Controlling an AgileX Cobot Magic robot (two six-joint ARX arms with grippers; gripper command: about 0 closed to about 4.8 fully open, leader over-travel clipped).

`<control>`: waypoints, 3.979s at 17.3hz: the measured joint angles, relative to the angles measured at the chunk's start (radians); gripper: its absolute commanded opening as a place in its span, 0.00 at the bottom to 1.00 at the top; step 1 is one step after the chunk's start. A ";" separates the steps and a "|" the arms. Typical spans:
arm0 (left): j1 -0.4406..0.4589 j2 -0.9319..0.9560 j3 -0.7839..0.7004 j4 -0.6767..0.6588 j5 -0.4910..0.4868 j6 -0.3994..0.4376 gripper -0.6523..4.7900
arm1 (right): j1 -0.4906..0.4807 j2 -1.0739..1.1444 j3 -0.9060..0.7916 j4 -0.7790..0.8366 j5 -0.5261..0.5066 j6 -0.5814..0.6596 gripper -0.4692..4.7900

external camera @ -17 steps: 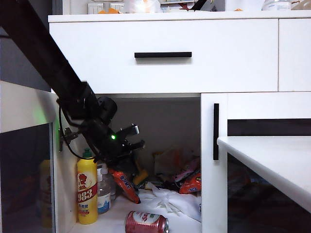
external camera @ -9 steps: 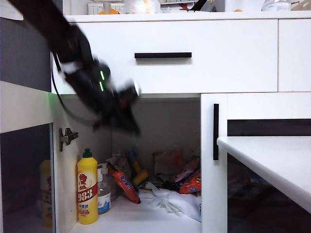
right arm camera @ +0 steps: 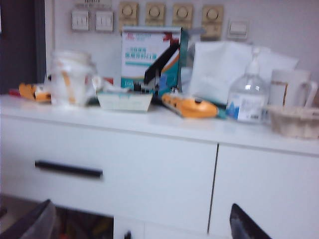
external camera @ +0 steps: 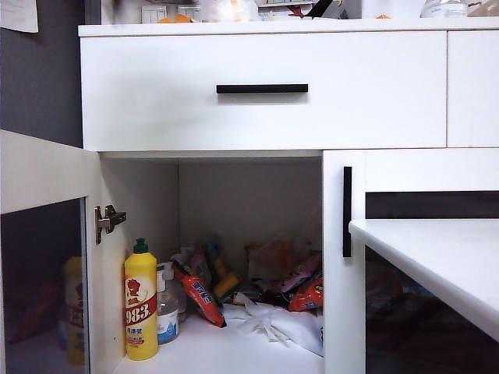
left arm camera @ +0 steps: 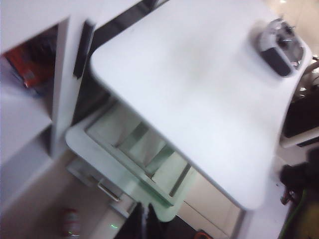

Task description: Open the left door of the white cabinet, pick up a can of beverage from the table on the right, place it inside the cabinet, and finally close the cabinet door.

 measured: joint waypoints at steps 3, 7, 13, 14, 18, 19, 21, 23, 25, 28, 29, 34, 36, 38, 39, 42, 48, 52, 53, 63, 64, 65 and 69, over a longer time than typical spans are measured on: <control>-0.001 -0.249 -0.169 -0.050 -0.203 -0.029 0.11 | 0.001 0.017 0.001 0.096 -0.029 0.049 1.00; -0.001 -0.639 -0.496 0.051 -0.417 -0.154 0.11 | 0.002 0.043 0.000 0.109 -0.120 0.124 1.00; 0.000 -1.044 -1.175 0.354 -0.709 -0.292 0.11 | 0.002 0.042 0.000 0.110 -0.157 0.135 1.00; 0.000 -1.043 -1.271 0.462 -0.723 -0.327 0.11 | 0.002 0.042 0.000 0.110 -0.157 0.137 1.00; 0.000 -0.993 -1.378 0.655 -0.790 -0.383 0.11 | 0.002 0.042 0.000 0.100 -0.180 0.157 1.00; 0.000 -0.980 -1.377 0.663 -0.790 -0.384 0.11 | 0.002 0.042 0.000 0.098 -0.180 0.158 1.00; 0.000 -0.942 -1.378 0.665 -0.774 -0.385 0.11 | 0.002 0.042 0.000 0.097 -0.181 0.158 1.00; 0.002 -0.858 -1.378 0.757 -0.693 -0.405 0.11 | 0.002 0.042 0.000 0.093 -0.182 0.157 1.00; 0.001 -0.766 -1.378 0.880 -0.584 -0.430 0.11 | 0.002 0.042 0.000 0.090 -0.182 0.158 1.00; -0.001 -0.597 -1.378 1.120 -0.478 -0.453 0.11 | 0.002 0.042 0.000 0.071 -0.182 0.157 1.00; -0.001 -0.504 -1.375 1.258 -0.438 -0.457 0.11 | 0.002 0.042 0.000 0.052 -0.182 0.157 1.00; -0.002 -0.169 -1.216 1.472 -0.350 -0.476 0.11 | 0.001 0.042 0.000 -0.012 -0.180 0.156 1.00; -0.002 -0.077 -1.148 1.532 -0.346 -0.476 0.11 | 0.001 0.042 0.000 -0.037 -0.176 0.155 1.00; -0.002 0.030 -1.068 1.580 -0.335 -0.476 0.11 | 0.000 0.042 0.000 -0.057 -0.174 0.155 1.00; -0.002 0.077 -1.028 1.584 -0.332 -0.476 0.11 | 0.000 0.042 0.000 -0.058 -0.174 0.155 1.00; -0.008 0.220 -0.909 1.646 -0.328 -0.472 0.11 | -0.002 0.042 0.000 -0.095 -0.140 0.152 1.00; -0.013 0.367 -0.699 1.645 -0.369 -0.421 0.11 | -0.003 0.043 0.000 -0.152 -0.129 0.125 1.00; -0.014 0.399 -0.612 1.658 -0.370 -0.381 0.11 | -0.003 0.043 0.000 -0.163 -0.129 0.120 1.00; -0.014 0.406 -0.602 1.661 -0.371 -0.380 0.11 | -0.003 0.043 0.000 -0.164 -0.129 0.111 1.00; -0.010 0.107 -0.598 1.361 -0.297 -0.427 0.11 | -0.003 -0.002 0.010 -0.170 -0.129 0.077 1.00; -0.010 -0.014 -0.598 1.281 -0.298 -0.426 0.11 | -0.003 -0.026 0.044 -0.188 -0.129 0.066 1.00; -0.010 -0.106 -0.598 1.239 -0.300 -0.423 0.11 | -0.003 -0.042 0.083 -0.206 -0.129 0.049 1.00; -0.009 -0.511 -0.592 0.927 -0.329 -0.366 0.11 | -0.003 -0.076 0.231 -0.433 -0.129 0.027 1.00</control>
